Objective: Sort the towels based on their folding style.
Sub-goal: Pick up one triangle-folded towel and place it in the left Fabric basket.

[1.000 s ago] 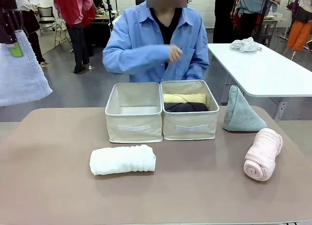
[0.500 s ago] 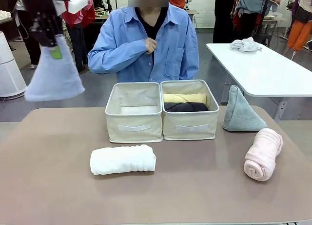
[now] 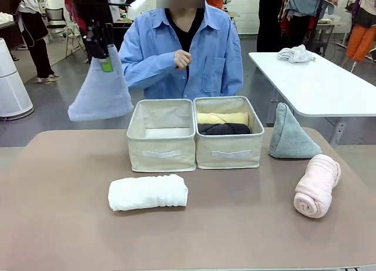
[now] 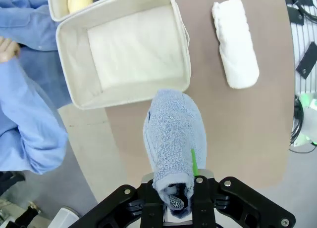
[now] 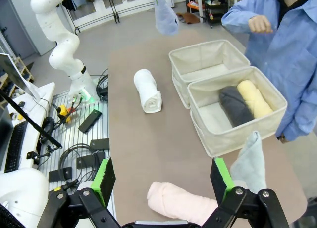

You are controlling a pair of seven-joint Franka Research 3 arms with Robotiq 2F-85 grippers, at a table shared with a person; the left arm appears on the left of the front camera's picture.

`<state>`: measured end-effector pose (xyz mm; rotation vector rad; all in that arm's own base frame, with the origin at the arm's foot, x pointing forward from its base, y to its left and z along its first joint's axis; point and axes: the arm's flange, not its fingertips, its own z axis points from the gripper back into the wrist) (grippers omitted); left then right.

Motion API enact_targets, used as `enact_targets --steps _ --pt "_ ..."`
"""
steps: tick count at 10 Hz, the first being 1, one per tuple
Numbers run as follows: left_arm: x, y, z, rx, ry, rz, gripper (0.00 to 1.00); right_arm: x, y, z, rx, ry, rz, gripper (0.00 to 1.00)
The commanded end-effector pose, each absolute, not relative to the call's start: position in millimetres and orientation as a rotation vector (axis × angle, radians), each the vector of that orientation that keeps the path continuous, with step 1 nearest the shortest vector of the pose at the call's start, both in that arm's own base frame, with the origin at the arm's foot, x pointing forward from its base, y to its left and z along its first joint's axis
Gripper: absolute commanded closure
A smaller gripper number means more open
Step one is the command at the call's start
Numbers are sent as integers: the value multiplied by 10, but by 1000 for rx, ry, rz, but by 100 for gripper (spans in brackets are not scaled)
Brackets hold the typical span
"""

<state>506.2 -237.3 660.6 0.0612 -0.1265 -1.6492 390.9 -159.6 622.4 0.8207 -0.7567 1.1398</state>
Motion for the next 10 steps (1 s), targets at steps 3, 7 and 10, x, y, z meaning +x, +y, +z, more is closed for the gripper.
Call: enact_targets --steps 3,7,10 --pt "4824 -1977 6519 -38 -99 -1621 83 3905 -1585 6223 826 -756 1138 0" --pt "3588 -419 7070 168 78 -1721 83 3905 -1585 6223 826 -756 1138 0" --pt "3649 -348 6985 149 76 -1705 83 3905 -1585 6223 826 -756 1138 0"
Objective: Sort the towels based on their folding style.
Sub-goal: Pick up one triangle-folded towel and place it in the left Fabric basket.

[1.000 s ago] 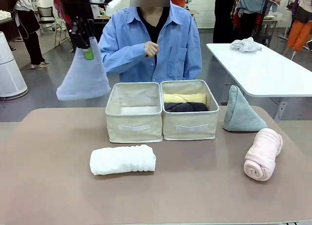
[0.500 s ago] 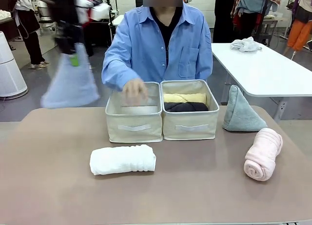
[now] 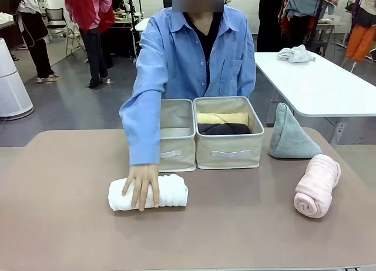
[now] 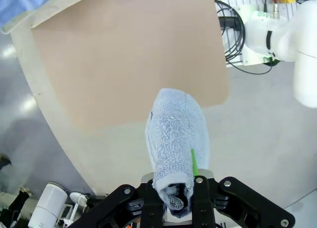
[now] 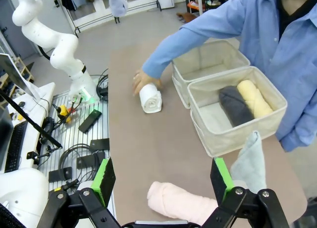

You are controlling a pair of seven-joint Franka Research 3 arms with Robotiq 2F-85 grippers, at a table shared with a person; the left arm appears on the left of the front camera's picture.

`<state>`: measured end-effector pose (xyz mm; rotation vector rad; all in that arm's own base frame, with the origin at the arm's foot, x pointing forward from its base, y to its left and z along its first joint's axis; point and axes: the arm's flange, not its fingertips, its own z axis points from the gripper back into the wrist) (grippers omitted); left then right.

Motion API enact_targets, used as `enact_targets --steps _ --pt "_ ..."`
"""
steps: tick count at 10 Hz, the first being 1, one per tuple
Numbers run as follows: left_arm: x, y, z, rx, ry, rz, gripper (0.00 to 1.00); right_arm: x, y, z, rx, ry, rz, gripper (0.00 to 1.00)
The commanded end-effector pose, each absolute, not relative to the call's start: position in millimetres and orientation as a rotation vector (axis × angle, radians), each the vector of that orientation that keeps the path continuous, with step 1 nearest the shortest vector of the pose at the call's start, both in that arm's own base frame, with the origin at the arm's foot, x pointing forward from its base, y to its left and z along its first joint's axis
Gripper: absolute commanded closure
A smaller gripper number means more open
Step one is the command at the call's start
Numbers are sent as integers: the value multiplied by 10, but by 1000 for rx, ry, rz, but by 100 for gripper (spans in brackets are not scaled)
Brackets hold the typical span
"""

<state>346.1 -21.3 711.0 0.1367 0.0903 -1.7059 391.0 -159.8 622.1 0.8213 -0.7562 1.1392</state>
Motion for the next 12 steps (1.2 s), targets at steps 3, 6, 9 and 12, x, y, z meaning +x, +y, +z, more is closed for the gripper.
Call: enact_targets --steps 3,6,9,12 --pt "3647 -318 6967 144 79 -1676 83 3905 -1585 6223 826 -756 1138 0" --pt "3681 -365 6946 140 85 -1669 83 3905 -1585 6223 826 -756 1138 0" --pt "3709 -369 6958 140 61 -1662 83 3905 -1585 6223 826 -756 1138 0" --pt "3848 -550 7054 172 58 -1686 83 3905 -1585 6223 826 -756 1138 0"
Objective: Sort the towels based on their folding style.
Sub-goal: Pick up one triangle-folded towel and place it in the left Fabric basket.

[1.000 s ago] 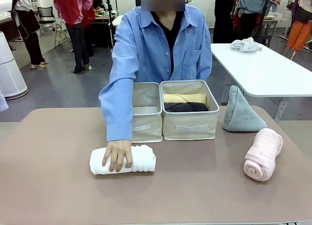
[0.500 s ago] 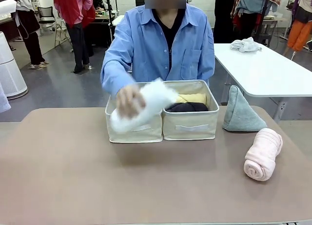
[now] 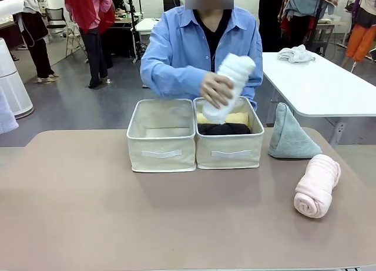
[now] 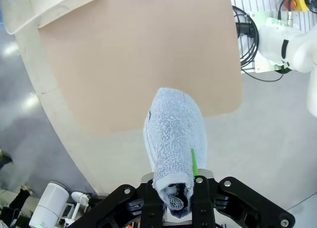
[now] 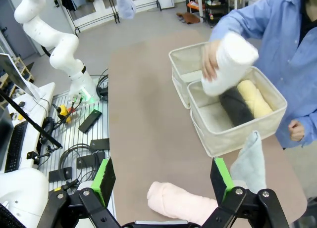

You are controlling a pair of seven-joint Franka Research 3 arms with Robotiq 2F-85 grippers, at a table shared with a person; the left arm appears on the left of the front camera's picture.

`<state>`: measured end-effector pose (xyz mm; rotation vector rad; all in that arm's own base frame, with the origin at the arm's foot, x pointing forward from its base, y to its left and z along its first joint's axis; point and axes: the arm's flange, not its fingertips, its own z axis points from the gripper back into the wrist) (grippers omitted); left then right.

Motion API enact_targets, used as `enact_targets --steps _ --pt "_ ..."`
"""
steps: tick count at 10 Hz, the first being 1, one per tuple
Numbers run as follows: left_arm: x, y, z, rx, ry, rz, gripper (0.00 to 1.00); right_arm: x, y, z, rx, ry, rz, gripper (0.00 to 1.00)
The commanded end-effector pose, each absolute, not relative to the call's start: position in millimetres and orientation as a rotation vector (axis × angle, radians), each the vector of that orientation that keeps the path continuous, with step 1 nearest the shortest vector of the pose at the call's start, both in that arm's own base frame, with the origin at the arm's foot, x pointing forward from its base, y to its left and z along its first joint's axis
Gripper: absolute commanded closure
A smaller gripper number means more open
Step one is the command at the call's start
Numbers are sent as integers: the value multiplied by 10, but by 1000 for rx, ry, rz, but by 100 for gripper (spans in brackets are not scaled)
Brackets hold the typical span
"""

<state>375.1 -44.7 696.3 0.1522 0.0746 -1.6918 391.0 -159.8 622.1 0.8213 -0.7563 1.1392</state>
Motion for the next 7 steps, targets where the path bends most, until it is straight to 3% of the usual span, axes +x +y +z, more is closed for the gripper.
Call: enact_targets --steps 1,7 --pt "3932 -686 7117 190 54 -1703 83 3905 -1585 6223 826 -756 1138 0" --pt "5030 -2253 7363 181 26 -1767 83 3905 -1585 6223 826 -756 1138 0"
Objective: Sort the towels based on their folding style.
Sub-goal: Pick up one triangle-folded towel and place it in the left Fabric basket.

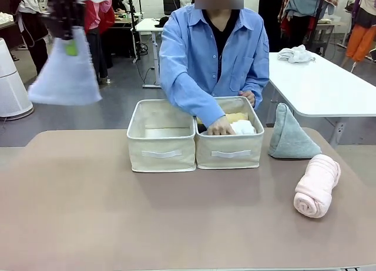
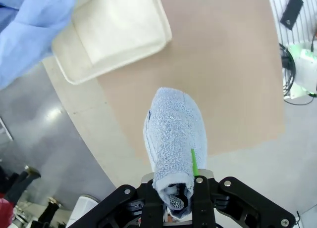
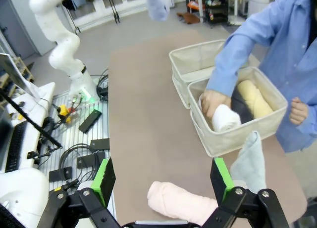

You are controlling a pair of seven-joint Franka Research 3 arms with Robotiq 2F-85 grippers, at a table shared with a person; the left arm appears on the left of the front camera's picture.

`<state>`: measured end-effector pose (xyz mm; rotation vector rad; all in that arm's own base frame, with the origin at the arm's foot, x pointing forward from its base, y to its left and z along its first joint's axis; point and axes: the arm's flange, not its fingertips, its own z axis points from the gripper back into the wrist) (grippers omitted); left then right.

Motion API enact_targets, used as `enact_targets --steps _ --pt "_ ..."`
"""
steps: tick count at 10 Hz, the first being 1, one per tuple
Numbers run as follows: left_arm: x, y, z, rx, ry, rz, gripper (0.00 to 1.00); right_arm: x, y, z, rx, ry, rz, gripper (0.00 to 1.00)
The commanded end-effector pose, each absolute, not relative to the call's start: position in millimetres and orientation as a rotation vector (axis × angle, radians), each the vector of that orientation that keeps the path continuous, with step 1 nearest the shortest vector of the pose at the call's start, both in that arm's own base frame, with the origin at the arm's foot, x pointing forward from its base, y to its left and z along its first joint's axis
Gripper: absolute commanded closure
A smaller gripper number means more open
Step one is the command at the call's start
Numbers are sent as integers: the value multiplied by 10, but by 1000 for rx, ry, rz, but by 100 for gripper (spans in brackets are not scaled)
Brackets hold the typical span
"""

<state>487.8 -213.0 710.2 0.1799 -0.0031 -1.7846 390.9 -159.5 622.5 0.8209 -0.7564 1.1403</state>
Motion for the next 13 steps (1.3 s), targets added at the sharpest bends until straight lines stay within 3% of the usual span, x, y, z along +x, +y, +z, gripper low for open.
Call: enact_targets --steps 1,4,10,13 --pt "5159 -2481 7351 171 30 -1783 83 3905 -1585 6223 826 -756 1138 0" --pt "5312 -2888 7245 102 28 -1802 83 3905 -1585 6223 826 -756 1138 0" --pt "5216 -2802 6978 98 25 -1819 83 3905 -1585 6223 826 -756 1138 0" --pt "5157 -3405 6815 96 -100 -1838 83 3905 -1585 6223 826 -756 1138 0"
